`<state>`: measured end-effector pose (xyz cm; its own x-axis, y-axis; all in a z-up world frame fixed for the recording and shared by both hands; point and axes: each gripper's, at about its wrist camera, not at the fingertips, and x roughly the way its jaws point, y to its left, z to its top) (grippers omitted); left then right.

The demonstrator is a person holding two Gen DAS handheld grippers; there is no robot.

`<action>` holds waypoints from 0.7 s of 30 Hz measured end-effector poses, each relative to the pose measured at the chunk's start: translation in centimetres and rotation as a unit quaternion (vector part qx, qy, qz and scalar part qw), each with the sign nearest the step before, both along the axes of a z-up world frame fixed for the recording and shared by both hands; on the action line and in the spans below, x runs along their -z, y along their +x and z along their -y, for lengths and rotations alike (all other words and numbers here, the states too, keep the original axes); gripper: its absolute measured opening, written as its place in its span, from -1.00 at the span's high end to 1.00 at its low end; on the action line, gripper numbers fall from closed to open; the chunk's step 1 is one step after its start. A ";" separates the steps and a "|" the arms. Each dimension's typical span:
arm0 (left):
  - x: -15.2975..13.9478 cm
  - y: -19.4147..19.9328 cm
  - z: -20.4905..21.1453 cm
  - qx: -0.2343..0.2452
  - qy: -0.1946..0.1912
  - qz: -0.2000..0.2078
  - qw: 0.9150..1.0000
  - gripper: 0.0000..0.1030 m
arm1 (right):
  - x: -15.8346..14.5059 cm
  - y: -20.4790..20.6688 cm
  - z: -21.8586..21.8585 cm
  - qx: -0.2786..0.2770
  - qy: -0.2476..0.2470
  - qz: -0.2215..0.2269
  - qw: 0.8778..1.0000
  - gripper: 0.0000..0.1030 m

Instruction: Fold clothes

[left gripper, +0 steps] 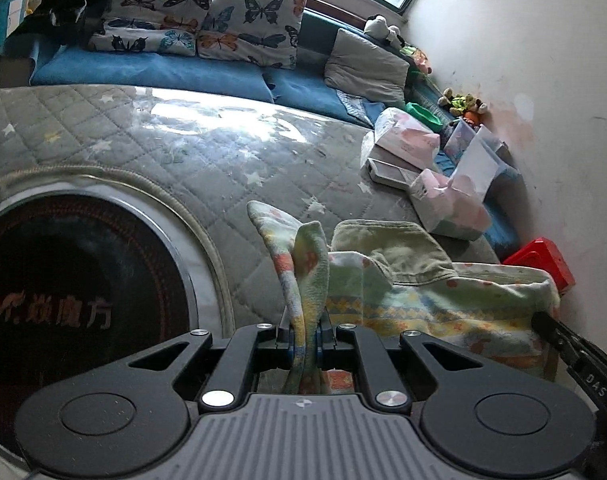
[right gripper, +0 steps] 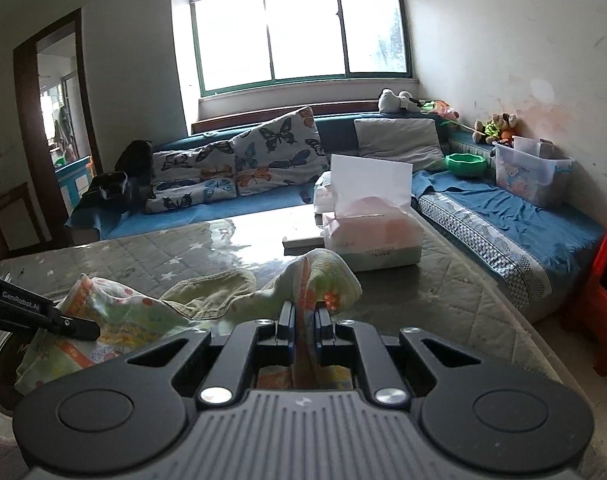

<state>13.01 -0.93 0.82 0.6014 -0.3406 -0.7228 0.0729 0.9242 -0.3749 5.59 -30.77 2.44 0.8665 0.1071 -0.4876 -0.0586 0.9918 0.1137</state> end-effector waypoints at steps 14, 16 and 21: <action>3.0 2.1 0.6 0.001 0.032 -0.034 0.999 0.79 | 4.1 2.8 2.1 0.025 -0.002 -0.049 0.998 0.83; 3.4 2.1 0.5 0.003 0.032 -0.037 0.999 0.79 | 4.7 3.1 2.3 0.029 -0.003 -0.057 0.998 0.83; 3.7 1.8 0.4 0.011 0.034 -0.031 0.999 0.78 | 5.6 3.5 2.4 0.034 -0.007 -0.069 0.997 0.83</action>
